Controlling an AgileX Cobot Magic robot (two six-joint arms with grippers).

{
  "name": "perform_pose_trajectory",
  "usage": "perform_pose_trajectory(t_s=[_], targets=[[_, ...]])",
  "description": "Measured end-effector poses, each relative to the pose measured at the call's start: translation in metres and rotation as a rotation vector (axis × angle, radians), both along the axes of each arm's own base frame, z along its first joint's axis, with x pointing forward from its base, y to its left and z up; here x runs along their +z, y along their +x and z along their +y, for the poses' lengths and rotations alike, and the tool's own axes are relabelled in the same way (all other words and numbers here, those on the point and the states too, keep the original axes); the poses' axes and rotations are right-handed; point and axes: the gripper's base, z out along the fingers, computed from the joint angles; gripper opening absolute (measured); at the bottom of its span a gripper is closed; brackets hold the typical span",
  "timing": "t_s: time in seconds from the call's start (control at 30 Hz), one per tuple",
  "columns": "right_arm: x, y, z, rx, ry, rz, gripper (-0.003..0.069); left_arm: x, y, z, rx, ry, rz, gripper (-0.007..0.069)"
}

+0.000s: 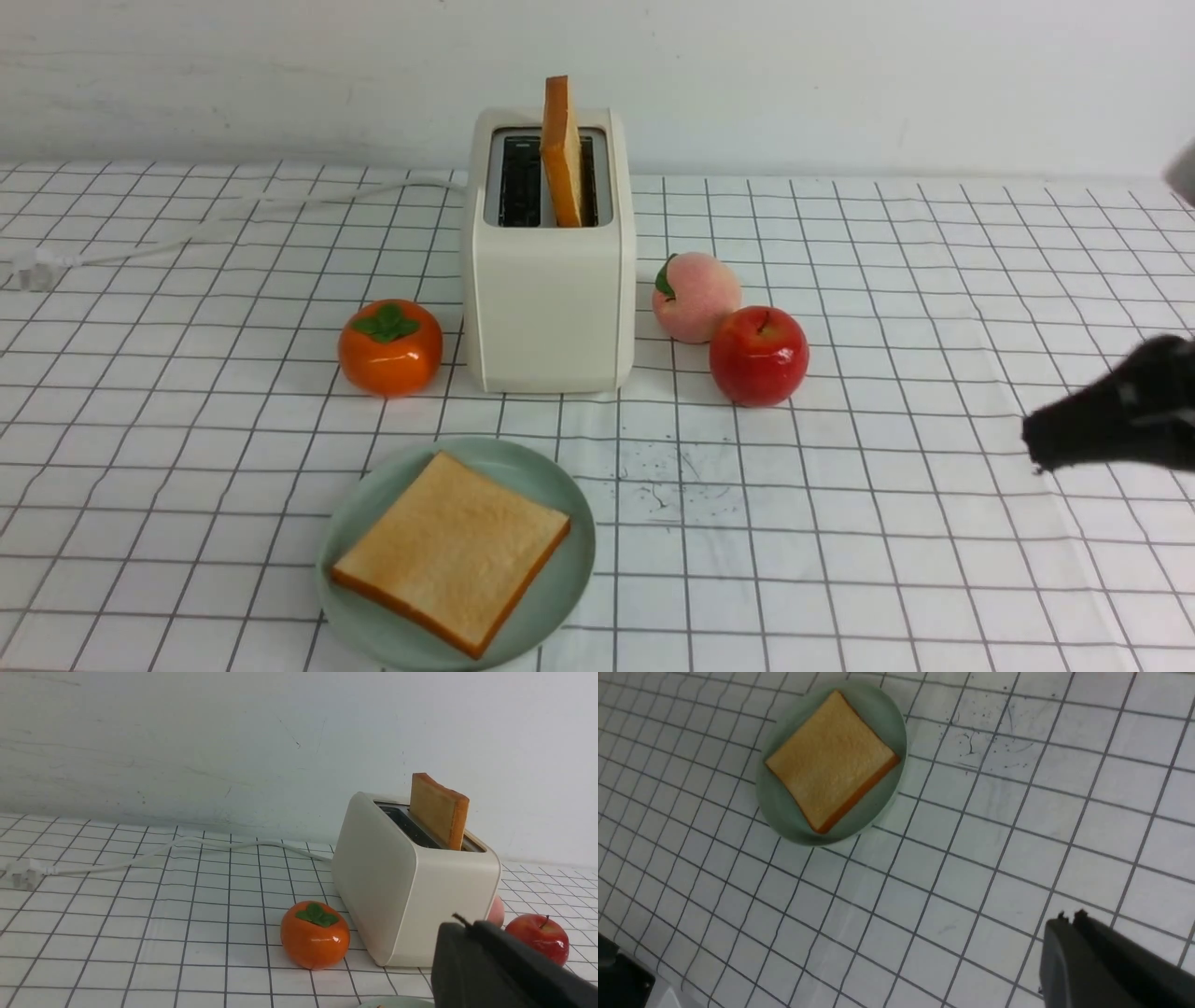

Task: Take toasted bread from bread machine on white checkered table place on plate.
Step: 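Grasp the toast slice in the toaster and pull it up out of the slot with the right gripper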

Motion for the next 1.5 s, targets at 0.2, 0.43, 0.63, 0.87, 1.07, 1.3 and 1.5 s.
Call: perform_pose_trajectory(t_s=[0.2,0.43,0.63,0.87,1.07,1.3,1.5], targets=[[0.022,0.054,0.071,0.104,-0.229,-0.009,0.0001,0.000,0.000,0.000,0.000,-0.001,0.000,-0.0013],[0.066,0.105,0.193,0.153,-0.337,-0.259,0.0024,0.000,0.000,0.000,-0.002,0.000,0.004,-0.0013],[0.063,0.142,0.231,0.090,-0.267,-0.375,0.0144,-0.001,0.000,0.000,-0.004,0.001,0.008,-0.0013],[0.038,0.169,0.243,0.014,-0.293,-0.445,0.0391,-0.001,0.000,0.000,-0.004,0.001,0.008,-0.0013],[0.001,0.200,0.254,-0.073,-0.333,-0.537,0.0496,-0.001,0.000,0.000,-0.004,-0.003,0.009,-0.0013],[-0.025,0.219,0.251,-0.107,-0.349,-0.526,0.0346,-0.001,0.000,0.000,-0.004,-0.003,0.009,-0.0013],[-0.024,0.223,0.247,-0.116,-0.318,-0.523,0.0158,-0.001,0.000,0.000,-0.004,-0.004,0.009,-0.0013]])
